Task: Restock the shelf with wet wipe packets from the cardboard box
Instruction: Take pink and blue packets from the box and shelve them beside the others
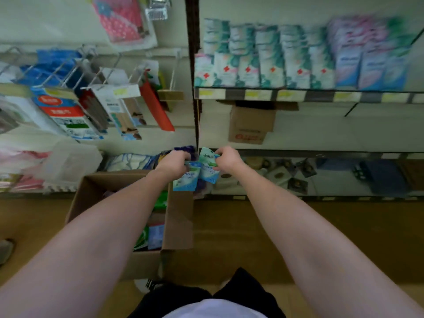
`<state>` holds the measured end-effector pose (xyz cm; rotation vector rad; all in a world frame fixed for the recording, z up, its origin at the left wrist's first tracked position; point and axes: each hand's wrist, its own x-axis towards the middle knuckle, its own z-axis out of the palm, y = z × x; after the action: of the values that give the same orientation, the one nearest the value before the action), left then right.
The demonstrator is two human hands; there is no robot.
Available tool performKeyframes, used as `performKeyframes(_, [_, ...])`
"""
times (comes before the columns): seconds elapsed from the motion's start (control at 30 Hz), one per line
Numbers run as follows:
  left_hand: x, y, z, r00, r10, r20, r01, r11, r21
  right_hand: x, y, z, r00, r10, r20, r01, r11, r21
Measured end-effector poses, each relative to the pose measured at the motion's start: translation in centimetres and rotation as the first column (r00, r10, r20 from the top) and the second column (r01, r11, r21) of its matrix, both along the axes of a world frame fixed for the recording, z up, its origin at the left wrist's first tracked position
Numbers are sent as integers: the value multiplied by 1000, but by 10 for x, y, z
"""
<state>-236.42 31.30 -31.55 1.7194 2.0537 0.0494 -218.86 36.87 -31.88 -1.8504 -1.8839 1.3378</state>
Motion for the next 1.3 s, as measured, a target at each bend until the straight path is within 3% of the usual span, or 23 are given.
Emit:
performKeyframes(0.3, [117, 87, 86, 988, -154, 4, 151, 978, 145, 129, 59, 85, 965, -211, 153, 163, 947, 276])
performKeyframes(0.43, [166, 125, 122, 969, -240, 59, 222, 950, 219, 182, 86, 117, 948, -304, 92, 257, 905, 340])
performKeyframes(0.67, [241, 188, 161, 938, -347, 24, 328, 905, 271, 252, 125, 149, 913, -407, -30, 383, 827, 411])
performKeyframes(1.0, [338, 315, 187, 836, -547, 39, 511, 802, 310, 340, 203, 183, 856, -512, -71, 497, 777, 388])
performKeyframes(1.2, [386, 372, 192, 728, -680, 88, 602, 695, 394, 400, 251, 197, 763, -610, -215, 643, 682, 349])
performKeyframes(1.3, [413, 389, 195, 713, -696, 86, 619, 682, 390, 431, 269, 193, 769, -612, -186, 632, 681, 371])
